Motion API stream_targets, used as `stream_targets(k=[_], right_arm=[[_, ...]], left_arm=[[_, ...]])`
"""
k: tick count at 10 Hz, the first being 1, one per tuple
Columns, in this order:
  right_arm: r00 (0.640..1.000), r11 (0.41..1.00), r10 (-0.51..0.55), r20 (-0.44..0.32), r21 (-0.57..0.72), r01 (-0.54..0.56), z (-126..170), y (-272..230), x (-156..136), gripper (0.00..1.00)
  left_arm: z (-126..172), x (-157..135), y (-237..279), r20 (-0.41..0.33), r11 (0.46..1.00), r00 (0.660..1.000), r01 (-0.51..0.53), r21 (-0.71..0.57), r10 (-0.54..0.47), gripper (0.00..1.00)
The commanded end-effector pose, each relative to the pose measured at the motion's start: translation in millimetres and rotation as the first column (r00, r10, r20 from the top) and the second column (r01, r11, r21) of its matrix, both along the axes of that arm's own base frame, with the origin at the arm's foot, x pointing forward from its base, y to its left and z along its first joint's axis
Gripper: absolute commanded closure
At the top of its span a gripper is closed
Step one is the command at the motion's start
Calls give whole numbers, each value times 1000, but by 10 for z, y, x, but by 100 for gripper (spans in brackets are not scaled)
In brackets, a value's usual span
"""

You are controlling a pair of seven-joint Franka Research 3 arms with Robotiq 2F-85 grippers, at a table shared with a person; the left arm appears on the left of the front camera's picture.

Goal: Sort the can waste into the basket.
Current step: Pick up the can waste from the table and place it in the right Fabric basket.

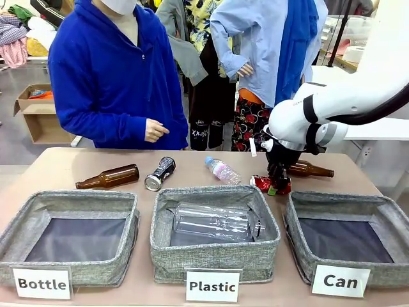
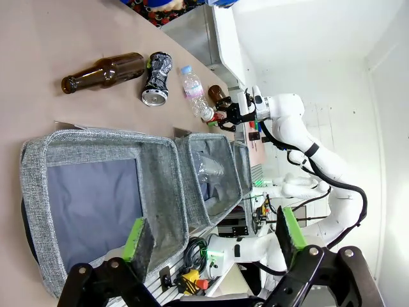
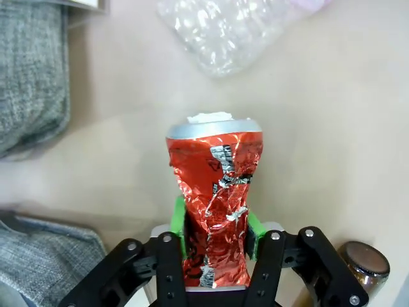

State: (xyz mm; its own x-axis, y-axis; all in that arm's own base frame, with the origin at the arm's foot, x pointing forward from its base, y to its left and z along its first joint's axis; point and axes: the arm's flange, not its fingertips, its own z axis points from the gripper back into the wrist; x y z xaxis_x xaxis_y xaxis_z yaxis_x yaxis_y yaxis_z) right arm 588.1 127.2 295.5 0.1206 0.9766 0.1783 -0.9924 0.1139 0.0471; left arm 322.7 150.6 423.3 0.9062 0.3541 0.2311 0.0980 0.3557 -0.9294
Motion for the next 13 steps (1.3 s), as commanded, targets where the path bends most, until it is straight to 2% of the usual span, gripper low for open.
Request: stream_targets(k=[1, 3, 4, 6, 8, 9, 10, 13], right_arm=[[1000, 999, -25, -8, -29, 24, 65, 28, 54, 100], [1000, 999, -17, 9, -34, 17, 206, 31, 33, 100], [999, 1000, -8, 36, -20, 9, 476, 27, -27, 100], [994, 998, -59, 89, -6, 60, 1285, -98, -349, 100], [995, 996, -83, 49, -25, 84, 1883, -430, -918, 100], [992, 992, -118, 48, -34, 120, 1948, -582, -1082, 100], [995, 994, -98, 28, -36, 99, 1960, -795, -1415, 100], [999, 998, -43, -28, 41, 44, 1590, -1395, -2107, 100]], left_arm=[[3, -14, 10, 26, 1000, 1000, 11, 1, -11, 0], [3, -14, 10, 26, 1000, 1000, 11, 1, -11, 0], [3, -14, 10, 26, 1000, 1000, 11, 1, -11, 0], [3, -14, 10, 26, 1000, 1000, 11, 1, -11, 0], [3, -14, 10, 26, 1000, 1000, 11, 1, -11, 0], [3, -14, 10, 26, 1000, 1000, 11, 1, -11, 0], [3, -14, 10, 26, 1000, 1000, 11, 1, -11, 0], [3, -14, 10, 26, 1000, 1000, 11, 1, -11, 0]])
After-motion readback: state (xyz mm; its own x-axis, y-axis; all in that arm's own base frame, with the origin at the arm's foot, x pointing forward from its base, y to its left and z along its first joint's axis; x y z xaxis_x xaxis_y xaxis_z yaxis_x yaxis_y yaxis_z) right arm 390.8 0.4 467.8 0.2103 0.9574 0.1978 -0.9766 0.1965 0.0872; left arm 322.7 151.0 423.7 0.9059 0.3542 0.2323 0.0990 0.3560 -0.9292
